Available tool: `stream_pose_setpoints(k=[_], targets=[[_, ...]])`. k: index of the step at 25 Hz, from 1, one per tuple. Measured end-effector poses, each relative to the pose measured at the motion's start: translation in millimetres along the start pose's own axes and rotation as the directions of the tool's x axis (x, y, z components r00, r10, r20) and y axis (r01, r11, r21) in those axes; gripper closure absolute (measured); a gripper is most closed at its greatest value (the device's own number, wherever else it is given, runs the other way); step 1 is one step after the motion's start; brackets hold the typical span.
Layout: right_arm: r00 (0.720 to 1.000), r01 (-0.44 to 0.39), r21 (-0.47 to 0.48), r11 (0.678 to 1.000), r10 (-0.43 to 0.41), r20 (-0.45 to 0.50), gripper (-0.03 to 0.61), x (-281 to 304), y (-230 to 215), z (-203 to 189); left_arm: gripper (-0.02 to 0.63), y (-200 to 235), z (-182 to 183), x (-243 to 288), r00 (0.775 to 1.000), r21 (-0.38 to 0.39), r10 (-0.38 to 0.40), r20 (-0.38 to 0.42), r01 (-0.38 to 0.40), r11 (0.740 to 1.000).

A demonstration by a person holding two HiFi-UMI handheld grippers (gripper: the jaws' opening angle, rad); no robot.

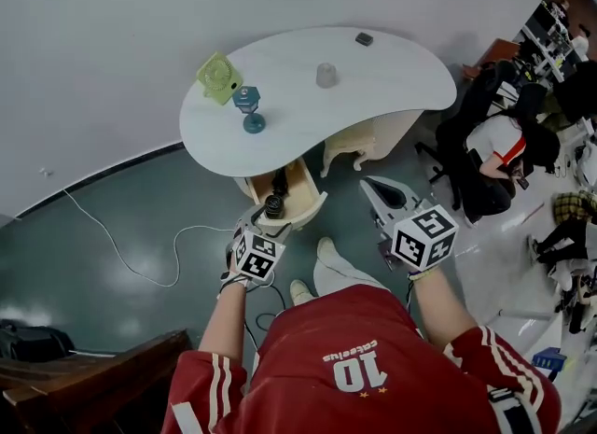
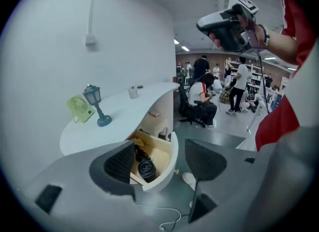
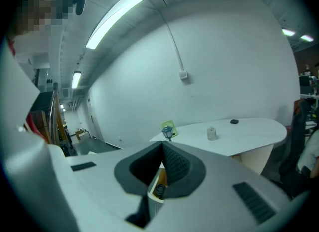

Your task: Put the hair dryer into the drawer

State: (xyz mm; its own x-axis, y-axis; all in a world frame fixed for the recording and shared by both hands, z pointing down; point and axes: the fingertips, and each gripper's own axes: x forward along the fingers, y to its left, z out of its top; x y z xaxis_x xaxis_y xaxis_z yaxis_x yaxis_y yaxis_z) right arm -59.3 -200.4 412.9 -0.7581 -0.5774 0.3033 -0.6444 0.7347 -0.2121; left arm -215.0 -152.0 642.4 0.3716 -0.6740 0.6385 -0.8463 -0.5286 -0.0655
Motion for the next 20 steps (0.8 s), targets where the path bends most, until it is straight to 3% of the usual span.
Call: stream_pose_setpoints(k=[2, 5, 7, 9, 15, 20], targets=[[1.0, 0.011, -0.013, 1.0, -0.011, 0.003, 0.572, -6.9, 5.9, 0.3, 0.288, 0.7, 6.1, -16.1, 0.999, -0.039, 0.028, 0.027, -0.026, 0.999], [1.0, 0.016, -0.046, 0.999, -0.016, 0.011, 0.572, -16.7, 13.7, 5.6, 0.29, 6.3, 24.0, -49.5, 0.992, -0.165, 0.073, 0.104, -0.055, 0.985], [1.0, 0.015, -0.078, 0.997, -0.013, 0.028, 0.572, -22.4, 17.3, 15.1, 0.307, 10.2, 47.6, -78.2, 0.975, -0.261, 0.111, 0.191, -0.058, 0.964], [0.999, 0.015, -0.105, 0.994, -0.01, 0.052, 0.572, -30.5, 20.3, 27.0, 0.316, 8.8, 73.2, -105.6, 0.95, -0.309, 0.138, 0.28, -0.047, 0.95], [0.988, 0.024, -0.18, 0.983, 0.005, 0.155, 0.572, -73.0, 25.4, 64.4, 0.325, -7.6, 140.9, -182.5, 0.864, -0.301, 0.207, 0.458, -0.068, 0.951], [0.973, 0.027, -0.217, 0.976, 0.024, 0.231, 0.572, -130.6, 24.8, 84.0, 0.33, -33.9, 173.3, -233.0, 0.811, -0.297, 0.289, 0.508, -0.15, 0.943]])
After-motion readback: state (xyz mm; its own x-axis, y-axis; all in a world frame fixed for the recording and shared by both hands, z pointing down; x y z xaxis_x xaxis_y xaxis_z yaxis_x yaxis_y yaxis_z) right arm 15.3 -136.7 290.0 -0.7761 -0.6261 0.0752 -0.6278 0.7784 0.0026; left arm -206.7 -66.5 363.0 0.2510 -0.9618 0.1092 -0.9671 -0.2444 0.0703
